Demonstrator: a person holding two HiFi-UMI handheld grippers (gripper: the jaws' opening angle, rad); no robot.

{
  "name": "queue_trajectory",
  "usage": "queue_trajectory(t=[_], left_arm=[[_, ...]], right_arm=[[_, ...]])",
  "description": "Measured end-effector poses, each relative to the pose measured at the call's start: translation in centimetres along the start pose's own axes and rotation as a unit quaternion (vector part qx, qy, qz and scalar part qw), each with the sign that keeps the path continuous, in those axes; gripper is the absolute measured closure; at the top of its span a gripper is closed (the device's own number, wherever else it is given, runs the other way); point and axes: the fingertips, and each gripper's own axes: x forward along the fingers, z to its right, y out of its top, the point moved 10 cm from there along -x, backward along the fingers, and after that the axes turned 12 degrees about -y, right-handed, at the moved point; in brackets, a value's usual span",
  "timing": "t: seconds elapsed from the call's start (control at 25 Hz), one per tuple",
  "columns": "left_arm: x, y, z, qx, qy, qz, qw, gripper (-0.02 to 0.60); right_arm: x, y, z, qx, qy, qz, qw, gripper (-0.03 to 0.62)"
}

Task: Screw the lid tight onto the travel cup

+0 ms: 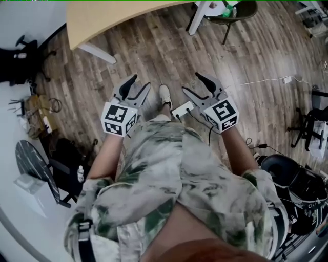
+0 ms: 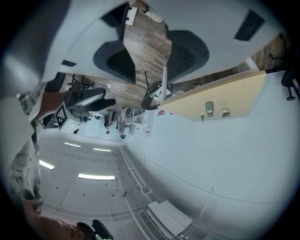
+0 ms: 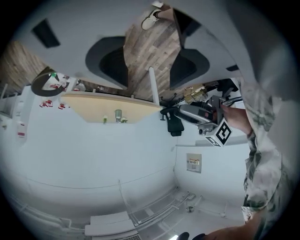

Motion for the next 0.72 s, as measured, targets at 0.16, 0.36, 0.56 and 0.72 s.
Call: queue_trajectory(t=[0.16,0.36,0.56,0.72], left_arm=[[3.4,2.2,-3.6,0.003,0.008,0.005,1.0,0.37],[10.8,5.7,-9.8,-0.007,0.023,0.005,0.9997,0.361],[14.6,8.2,-15.0,-0.003,0.048,0.006,0.9988,0.359],[16.2,9.9,-17.7,-0.001,0.07,-0.001,0.9975,0.359]], right_arm=[[2.3,2.4,3.8,-0.014,-0.027,-0.011,0.999,0.292],[8.9,4.0,12.2,-0.018,-0.019,-0.034,0.999,0.286],[15.4,6.7,16.8,-0.029,0.001,-0.029,0.999,0.29],[19.2,8.9,18.8,-0.028,0.021,-0.018,0.999,0.301]])
